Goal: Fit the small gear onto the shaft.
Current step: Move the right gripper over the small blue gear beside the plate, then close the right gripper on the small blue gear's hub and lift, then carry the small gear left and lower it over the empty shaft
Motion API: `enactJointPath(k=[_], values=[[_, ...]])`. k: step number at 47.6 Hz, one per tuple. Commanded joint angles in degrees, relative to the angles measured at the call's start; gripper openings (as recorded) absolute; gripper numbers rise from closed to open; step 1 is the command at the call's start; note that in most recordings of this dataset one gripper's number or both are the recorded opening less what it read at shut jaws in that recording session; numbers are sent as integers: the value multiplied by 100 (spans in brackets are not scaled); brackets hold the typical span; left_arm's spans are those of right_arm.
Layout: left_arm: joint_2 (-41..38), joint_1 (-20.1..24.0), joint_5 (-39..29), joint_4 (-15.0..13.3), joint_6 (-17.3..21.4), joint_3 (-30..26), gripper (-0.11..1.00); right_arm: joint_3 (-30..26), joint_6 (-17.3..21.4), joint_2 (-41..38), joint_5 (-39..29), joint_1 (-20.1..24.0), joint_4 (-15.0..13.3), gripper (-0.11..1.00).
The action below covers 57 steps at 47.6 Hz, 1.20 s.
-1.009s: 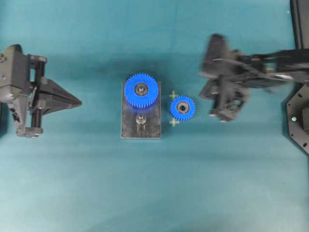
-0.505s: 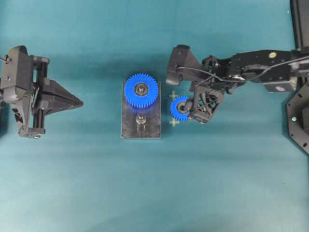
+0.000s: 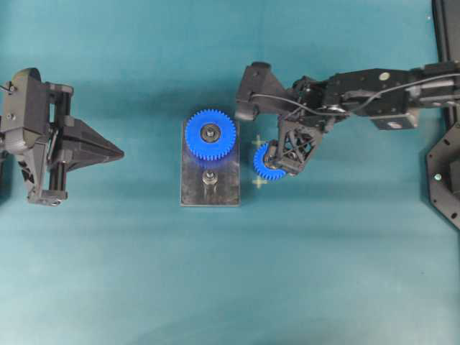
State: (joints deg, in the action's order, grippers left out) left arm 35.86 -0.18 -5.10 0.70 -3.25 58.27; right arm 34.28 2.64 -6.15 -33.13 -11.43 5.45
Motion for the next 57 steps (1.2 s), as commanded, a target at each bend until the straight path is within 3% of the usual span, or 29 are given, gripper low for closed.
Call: enactJointPath(k=[1,22,25,32,43,57], values=[[35,9,44,18,9,-79,0,-114,-62,-9,-62,44,-9,86],[26,35,44,18,35,-53,0,-176,-18,-193,-149,44,-9,80],[26,53,44,18,35,-53,0,-246,-18,-176,-281,53,-9,71],[44,53,44,18,35,-35,0,-483,-35,-79,-519,88,9,33],[79,53,44,18,35,-26,0,-1310,-9,404,-1274,396,193,33],[79,53,158,18,0,9,0,-2505,-70,-62,-1723,703,185,33]])
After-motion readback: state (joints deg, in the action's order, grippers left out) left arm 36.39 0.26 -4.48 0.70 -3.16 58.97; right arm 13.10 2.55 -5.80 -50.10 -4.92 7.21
